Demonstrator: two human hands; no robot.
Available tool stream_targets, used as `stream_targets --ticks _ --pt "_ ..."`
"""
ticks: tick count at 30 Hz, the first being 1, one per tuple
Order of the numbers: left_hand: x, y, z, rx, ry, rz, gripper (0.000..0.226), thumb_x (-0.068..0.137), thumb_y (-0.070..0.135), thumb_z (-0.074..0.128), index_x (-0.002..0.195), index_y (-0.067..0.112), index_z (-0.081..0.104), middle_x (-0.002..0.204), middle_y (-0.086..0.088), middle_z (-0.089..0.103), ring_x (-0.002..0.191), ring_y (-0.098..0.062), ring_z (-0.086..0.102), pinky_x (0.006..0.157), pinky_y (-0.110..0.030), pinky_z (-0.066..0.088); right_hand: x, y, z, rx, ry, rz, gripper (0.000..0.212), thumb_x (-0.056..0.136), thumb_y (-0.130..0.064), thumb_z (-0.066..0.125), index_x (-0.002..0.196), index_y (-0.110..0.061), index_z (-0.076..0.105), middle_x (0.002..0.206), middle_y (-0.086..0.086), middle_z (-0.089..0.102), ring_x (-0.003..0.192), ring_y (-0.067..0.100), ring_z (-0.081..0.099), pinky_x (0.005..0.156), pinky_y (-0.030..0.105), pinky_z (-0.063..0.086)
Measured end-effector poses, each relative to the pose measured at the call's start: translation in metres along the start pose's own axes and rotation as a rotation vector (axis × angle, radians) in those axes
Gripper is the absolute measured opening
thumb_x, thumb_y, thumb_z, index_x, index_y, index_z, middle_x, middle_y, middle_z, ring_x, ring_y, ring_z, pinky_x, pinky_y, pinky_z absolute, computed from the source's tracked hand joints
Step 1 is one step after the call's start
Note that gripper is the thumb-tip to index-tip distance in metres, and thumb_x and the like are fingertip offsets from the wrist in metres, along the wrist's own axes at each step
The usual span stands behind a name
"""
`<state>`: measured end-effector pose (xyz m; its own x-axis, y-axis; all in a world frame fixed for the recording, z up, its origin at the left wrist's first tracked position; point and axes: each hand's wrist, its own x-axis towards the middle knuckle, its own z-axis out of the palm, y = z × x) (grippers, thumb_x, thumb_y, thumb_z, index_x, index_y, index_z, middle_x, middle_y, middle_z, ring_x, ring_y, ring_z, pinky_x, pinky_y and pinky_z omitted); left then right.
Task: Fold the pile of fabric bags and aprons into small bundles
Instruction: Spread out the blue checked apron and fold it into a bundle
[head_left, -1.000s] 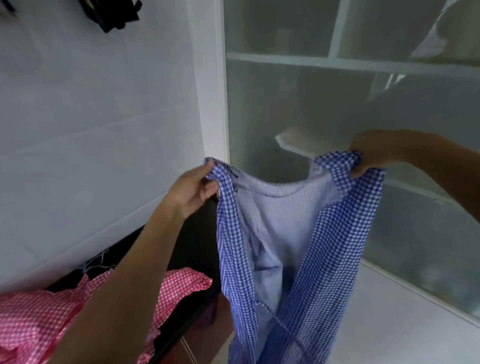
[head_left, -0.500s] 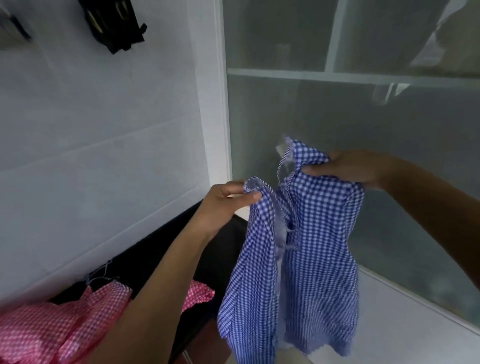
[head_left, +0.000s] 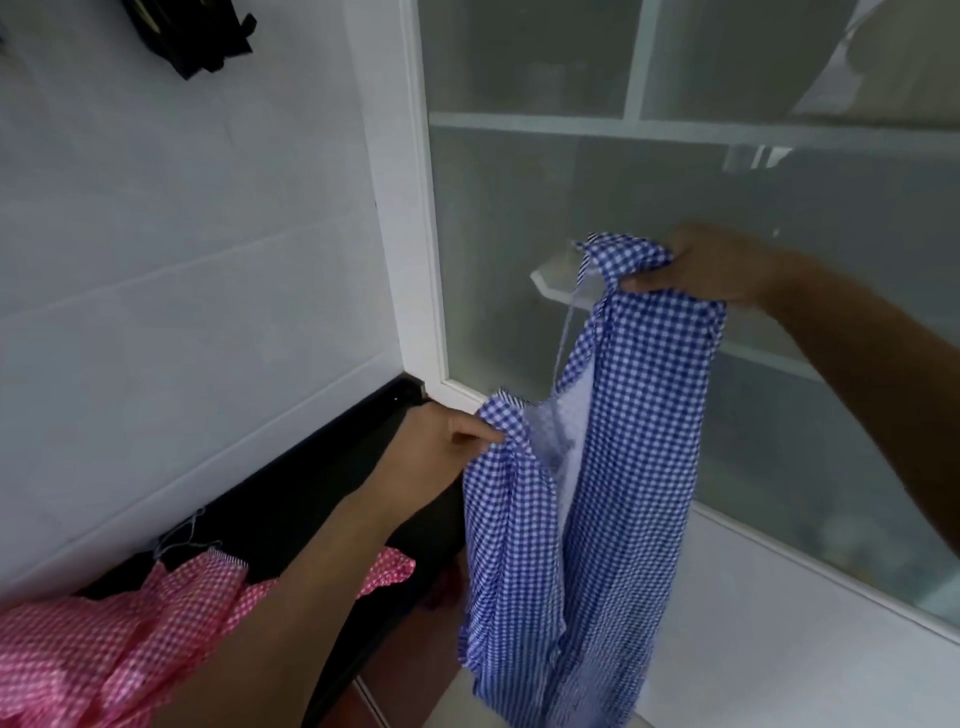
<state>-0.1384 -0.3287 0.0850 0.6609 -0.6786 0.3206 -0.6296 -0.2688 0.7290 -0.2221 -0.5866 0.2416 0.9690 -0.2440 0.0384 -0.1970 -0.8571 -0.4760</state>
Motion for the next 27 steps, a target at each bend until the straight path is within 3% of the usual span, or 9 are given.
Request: stream_targets --ticks 3,6,11,15,18,20,22,24,27 --pt "0.001 0.007 -0.009 0.043 0.161 0.043 0.026 0.071 -0.001 0.078 0.065 0.020 0.064 0.069 0.007 0.067 0.061 -0.002 0.059 0.063 -0.010 0.045 -0.003 0.002 -0.006 0.025 0.010 0.004 0.014 0.091 -0.031 0.060 0.086 -0.018 0.059 0.088 -0.004 0.058 0.080 0.016 0.054 0.079 0.024 0.034" --pt "0.007 0.011 -0.017 0.105 0.212 -0.085 0.041 0.068 0.005 0.080 0.068 0.021 0.042 0.067 0.002 0.056 0.056 -0.006 0.045 0.053 -0.014 0.036 -0.005 0.001 -0.012 0.018 0.013 -0.026 0.015 0.086 -0.029 0.066 0.076 -0.023 0.058 0.079 -0.009 0.059 0.070 0.006 0.053 0.062 0.021 0.036" --pt "0.005 0.005 -0.027 -0.134 -0.189 -0.307 0.039 0.071 0.009 0.081 0.106 0.018 0.067 0.094 0.008 0.072 0.084 -0.001 0.066 0.079 -0.020 0.052 -0.007 0.004 -0.025 0.019 0.013 -0.026 0.018 0.083 -0.023 0.071 0.082 -0.005 0.065 0.078 -0.002 0.065 0.070 0.011 0.058 0.067 0.025 0.044" --pt "-0.004 0.001 -0.021 -0.161 -0.372 -0.390 0.018 0.076 0.001 0.076 0.083 0.017 0.074 0.081 0.013 0.073 0.074 0.003 0.067 0.068 -0.008 0.047 -0.008 0.005 -0.025 0.037 -0.038 -0.070 0.013 0.080 -0.020 0.073 0.070 -0.018 0.064 0.059 -0.015 0.067 0.062 0.005 0.060 0.072 0.027 0.043" --pt "-0.006 0.012 -0.025 -0.107 -0.386 -0.390 0.035 0.078 -0.002 0.071 0.047 0.009 0.062 0.050 0.019 0.062 0.051 0.009 0.057 0.054 -0.003 0.038 -0.006 0.004 -0.023 0.025 -0.058 -0.103 0.014 0.078 -0.017 0.075 0.069 -0.019 0.063 0.058 -0.021 0.066 0.057 -0.001 0.061 0.066 0.024 0.044" --pt "-0.006 0.021 -0.033 -0.101 -0.345 -0.329 0.028 0.080 0.003 0.067 0.057 -0.001 0.053 0.045 0.020 0.055 0.047 0.009 0.052 0.055 -0.003 0.038 -0.008 0.002 -0.022 -0.004 -0.165 -0.101 0.015 0.075 -0.018 0.076 0.067 -0.023 0.065 0.059 -0.022 0.066 0.054 -0.006 0.061 0.058 0.017 0.044" --pt "-0.007 0.030 -0.046 -0.217 -0.292 -0.268 0.018 0.082 0.000 0.067 0.071 0.014 0.064 0.058 0.027 0.063 0.060 0.013 0.059 0.064 -0.002 0.042 -0.015 0.001 -0.018 -0.009 -0.403 -0.103 0.017 0.070 -0.013 0.077 0.059 -0.026 0.072 0.063 -0.016 0.070 0.057 -0.003 0.064 0.056 0.011 0.046" --pt "-0.007 0.036 -0.058 -0.249 -0.359 -0.252 0.036 0.083 -0.005 0.066 0.089 0.029 0.057 0.069 0.037 0.063 0.074 0.018 0.060 0.068 0.001 0.041 -0.021 -0.002 -0.012 -0.023 -0.626 -0.109 0.022 0.066 -0.012 0.077 0.060 -0.034 0.075 0.071 -0.012 0.073 0.066 0.001 0.068 0.062 0.010 0.048" --pt "-0.008 0.038 -0.063 -0.095 -0.519 -0.201 0.025 0.079 0.001 0.073 0.080 0.025 0.064 0.071 0.030 0.067 0.073 0.013 0.061 0.068 -0.002 0.041 -0.023 -0.004 0.000 -0.058 -0.823 -0.088 0.016 0.061 -0.027 0.077 0.068 -0.041 0.075 0.083 -0.015 0.074 0.079 0.002 0.069 0.069 0.011 0.049"
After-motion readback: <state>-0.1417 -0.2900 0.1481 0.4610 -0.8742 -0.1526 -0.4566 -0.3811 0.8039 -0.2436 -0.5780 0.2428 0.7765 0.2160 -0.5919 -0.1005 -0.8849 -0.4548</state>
